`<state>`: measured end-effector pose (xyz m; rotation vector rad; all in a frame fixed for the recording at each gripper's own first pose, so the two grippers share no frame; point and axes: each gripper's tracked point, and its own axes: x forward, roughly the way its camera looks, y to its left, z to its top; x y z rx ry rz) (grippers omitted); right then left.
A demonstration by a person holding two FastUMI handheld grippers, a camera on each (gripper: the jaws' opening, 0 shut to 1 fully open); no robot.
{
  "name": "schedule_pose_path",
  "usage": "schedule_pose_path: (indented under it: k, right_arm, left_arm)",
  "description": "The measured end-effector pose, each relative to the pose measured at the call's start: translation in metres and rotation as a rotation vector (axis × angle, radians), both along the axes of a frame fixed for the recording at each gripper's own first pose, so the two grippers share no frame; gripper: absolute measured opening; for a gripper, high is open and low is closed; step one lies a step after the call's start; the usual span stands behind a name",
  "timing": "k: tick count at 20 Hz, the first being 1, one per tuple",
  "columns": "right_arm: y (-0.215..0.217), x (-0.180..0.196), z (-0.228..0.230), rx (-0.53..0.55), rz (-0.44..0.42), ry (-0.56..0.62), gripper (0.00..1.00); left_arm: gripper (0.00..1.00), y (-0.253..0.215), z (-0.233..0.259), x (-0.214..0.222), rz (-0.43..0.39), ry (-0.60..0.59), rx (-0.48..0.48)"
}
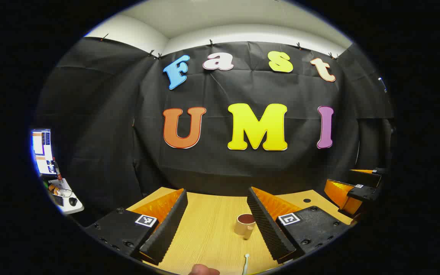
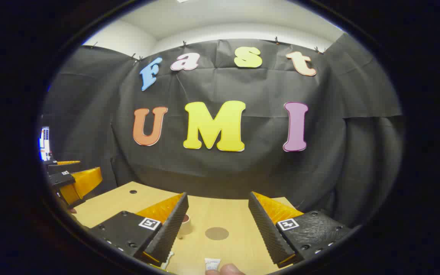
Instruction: Put the toothbrush and toothpaste on the desktop into the cup, then pick up the cup and place it on the coaster on the desktop.
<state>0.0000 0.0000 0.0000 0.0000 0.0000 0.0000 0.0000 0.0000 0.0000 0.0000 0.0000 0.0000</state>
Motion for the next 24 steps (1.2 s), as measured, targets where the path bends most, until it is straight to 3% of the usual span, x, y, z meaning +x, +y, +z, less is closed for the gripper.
schedule_pose_path:
  k: [16,24]
  right_arm:
    - [-0.001,-0.010,-0.006,-0.001,-0.023,0.007,0.95]
    - [-0.016,-0.014,-0.029,-0.003,-0.046,0.039,0.95]
  left_arm:
    - [0.99,-0.011,-0.007,-0.003,-0.048,0.004,0.018]
    - [0.99,-0.034,-0.042,-0.007,-0.098,0.057,0.052]
